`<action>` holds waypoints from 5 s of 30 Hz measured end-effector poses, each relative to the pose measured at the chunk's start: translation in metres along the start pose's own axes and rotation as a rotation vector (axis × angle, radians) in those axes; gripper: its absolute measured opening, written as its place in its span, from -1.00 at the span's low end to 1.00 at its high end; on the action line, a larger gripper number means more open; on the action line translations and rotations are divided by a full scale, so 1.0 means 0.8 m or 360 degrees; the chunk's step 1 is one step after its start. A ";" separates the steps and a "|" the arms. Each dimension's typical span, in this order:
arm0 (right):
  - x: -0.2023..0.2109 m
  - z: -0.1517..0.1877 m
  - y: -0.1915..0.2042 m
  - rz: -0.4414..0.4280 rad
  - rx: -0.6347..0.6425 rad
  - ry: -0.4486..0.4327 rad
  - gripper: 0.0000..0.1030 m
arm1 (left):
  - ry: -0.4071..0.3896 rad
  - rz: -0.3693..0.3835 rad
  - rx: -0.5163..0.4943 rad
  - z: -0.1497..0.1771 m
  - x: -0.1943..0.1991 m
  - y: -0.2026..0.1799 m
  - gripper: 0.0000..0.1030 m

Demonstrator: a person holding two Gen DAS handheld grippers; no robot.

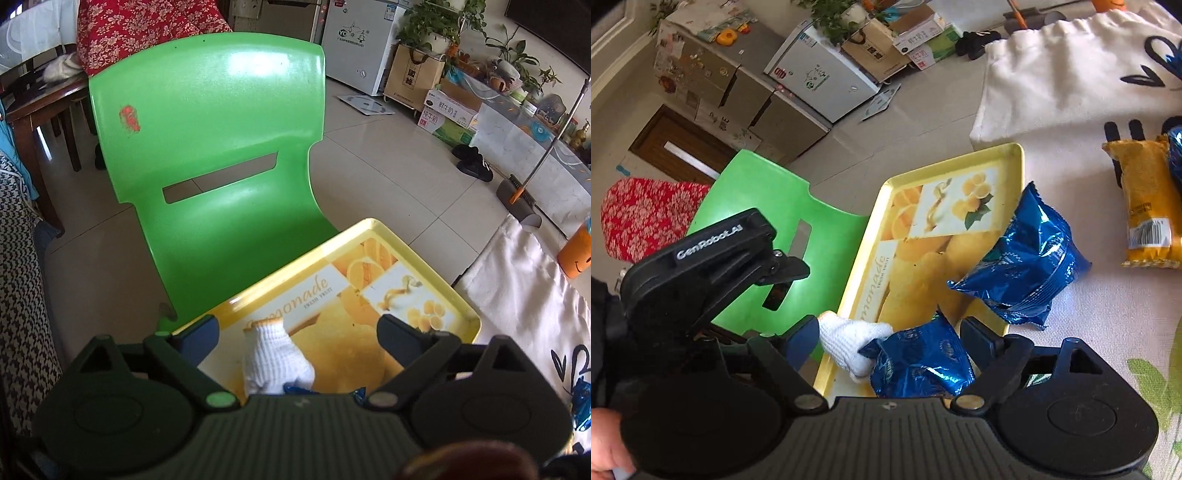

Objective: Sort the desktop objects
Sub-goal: 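Carry the glove into the yellow tray with the left tool while the right tool drops the blue packet there, then move both tools back over the pile, then close the left tool on a blue packet while the right tool grasps a white glove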

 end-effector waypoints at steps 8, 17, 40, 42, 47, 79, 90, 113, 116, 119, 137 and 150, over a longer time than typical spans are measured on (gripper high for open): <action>0.010 -0.018 -0.050 0.0280 -0.0111 -0.0096 0.63 | 0.0042 0.0093 -0.0045 0.011 -0.004 -0.021 0.88; 0.084 -0.041 -0.130 0.0695 -0.0228 -0.0224 0.63 | 0.0117 0.0363 -0.0207 0.044 -0.015 -0.085 0.89; 0.273 -0.058 -0.180 0.0774 -0.0034 -0.0259 0.69 | 0.0361 0.0803 -0.0951 0.170 0.012 -0.236 0.92; 0.279 -0.058 -0.188 0.0784 -0.0019 -0.0225 0.70 | 0.0447 0.0986 -0.1013 0.186 0.034 -0.249 0.92; 0.284 -0.057 -0.224 0.0832 -0.0079 -0.0158 0.71 | 0.0409 0.1105 -0.1114 0.182 0.063 -0.262 0.99; 0.195 -0.045 -0.240 0.0731 -0.0080 0.0069 0.58 | 0.0376 0.0846 -0.1354 0.207 -0.015 -0.294 0.89; 0.185 -0.034 -0.245 0.0780 0.0013 0.0146 0.44 | 0.0437 0.0890 -0.1272 0.202 -0.005 -0.289 0.92; 0.158 -0.032 -0.263 0.1053 0.0235 0.0132 -0.02 | 0.0564 0.0682 -0.1302 0.236 -0.046 -0.281 0.99; 0.170 -0.032 -0.274 0.1067 0.0179 0.0127 -0.03 | 0.0573 0.0751 -0.1298 0.240 -0.037 -0.286 0.99; 0.181 -0.034 -0.285 0.1092 0.0108 0.0115 -0.03 | 0.0547 0.0759 -0.1348 0.246 -0.030 -0.289 0.99; 0.170 -0.025 -0.280 0.1118 0.0215 0.0174 0.36 | 0.0491 0.0571 -0.1465 0.256 -0.048 -0.285 0.99; 0.177 -0.029 -0.283 0.1174 0.0234 0.0124 -0.02 | 0.0378 0.0621 -0.1499 0.256 -0.034 -0.293 0.43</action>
Point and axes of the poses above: each gripper's, at about its wrist camera, not at the fingertips, and x roughly against the way its jaws point, y to its left, z to its underside, the point moved 8 cm from there along -x, roughly the way its jaws point, and after that the axes turned 5 degrees about -x, right-handed, at the moved point
